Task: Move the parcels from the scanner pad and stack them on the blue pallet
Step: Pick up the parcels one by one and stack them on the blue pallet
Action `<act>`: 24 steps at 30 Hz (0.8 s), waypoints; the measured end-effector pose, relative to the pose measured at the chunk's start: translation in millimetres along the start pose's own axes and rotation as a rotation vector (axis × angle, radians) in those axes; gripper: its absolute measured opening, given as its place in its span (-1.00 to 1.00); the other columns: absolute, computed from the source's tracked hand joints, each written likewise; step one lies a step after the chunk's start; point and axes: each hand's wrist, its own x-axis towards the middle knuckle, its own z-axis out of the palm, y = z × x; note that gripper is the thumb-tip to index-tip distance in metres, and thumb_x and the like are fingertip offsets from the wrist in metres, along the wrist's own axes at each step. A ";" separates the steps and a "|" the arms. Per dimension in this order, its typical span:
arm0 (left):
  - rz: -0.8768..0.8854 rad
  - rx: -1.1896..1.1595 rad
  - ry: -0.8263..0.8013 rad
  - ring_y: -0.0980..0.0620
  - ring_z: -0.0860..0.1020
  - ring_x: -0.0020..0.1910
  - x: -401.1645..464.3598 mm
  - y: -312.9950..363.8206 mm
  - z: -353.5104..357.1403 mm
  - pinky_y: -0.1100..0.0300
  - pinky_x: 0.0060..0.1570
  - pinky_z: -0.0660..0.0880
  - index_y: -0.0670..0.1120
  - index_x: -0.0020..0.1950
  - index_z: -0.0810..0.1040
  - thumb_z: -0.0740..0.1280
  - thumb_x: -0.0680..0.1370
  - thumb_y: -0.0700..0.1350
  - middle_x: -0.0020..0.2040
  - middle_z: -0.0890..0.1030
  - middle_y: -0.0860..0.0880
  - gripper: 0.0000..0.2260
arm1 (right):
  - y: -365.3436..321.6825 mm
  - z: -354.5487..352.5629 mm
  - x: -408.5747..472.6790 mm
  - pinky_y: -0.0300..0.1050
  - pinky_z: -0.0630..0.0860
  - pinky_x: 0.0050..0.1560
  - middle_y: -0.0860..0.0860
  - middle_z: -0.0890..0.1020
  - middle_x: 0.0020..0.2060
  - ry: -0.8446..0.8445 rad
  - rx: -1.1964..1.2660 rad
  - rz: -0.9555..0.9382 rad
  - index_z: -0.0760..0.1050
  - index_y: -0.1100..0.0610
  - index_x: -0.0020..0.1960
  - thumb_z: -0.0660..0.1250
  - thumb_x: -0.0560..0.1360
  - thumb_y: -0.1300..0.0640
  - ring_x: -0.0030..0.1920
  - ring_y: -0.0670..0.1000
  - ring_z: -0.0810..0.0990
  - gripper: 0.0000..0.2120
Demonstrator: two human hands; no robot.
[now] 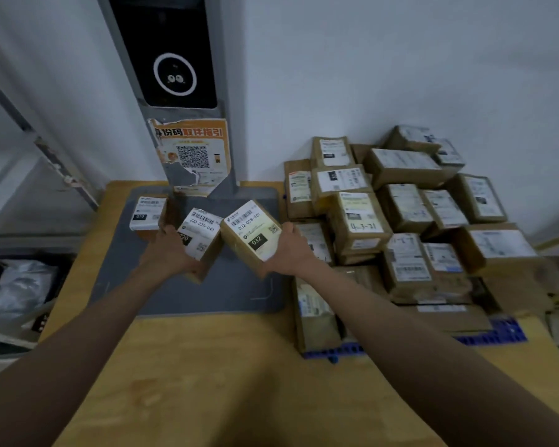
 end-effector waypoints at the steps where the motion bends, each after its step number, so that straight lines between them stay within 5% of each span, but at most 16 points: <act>1: 0.003 0.014 -0.006 -0.24 0.41 0.30 -10.5 2.6 1.3 -0.17 0.20 0.46 -0.23 0.41 0.19 0.59 0.25 0.04 0.30 0.42 -0.22 -0.10 | 5.1 -2.3 -11.9 0.13 0.41 0.31 0.16 0.30 0.33 -0.010 0.008 -0.001 0.11 0.24 0.40 0.64 0.21 -0.01 0.36 0.17 0.32 -0.01; 17: 0.140 0.129 0.009 -0.17 0.45 0.19 -182.4 99.1 50.2 -0.03 0.07 0.47 -0.23 0.31 0.30 0.60 0.22 0.11 0.23 0.43 -0.19 -0.16 | 143.0 -66.0 -181.8 0.12 0.44 0.29 0.15 0.32 0.32 0.063 0.034 -0.017 0.10 0.24 0.44 0.59 0.27 -0.06 0.35 0.16 0.33 -0.02; 24: 0.225 0.202 -0.045 -0.16 0.49 0.09 -230.4 160.0 84.4 0.02 -0.06 0.48 -0.14 0.32 0.29 0.59 0.25 0.09 0.32 0.21 -0.13 -0.22 | 224.8 -96.7 -229.1 0.11 0.49 0.23 0.16 0.36 0.33 0.124 0.061 0.097 0.10 0.26 0.44 0.58 0.28 -0.13 0.32 0.15 0.39 0.00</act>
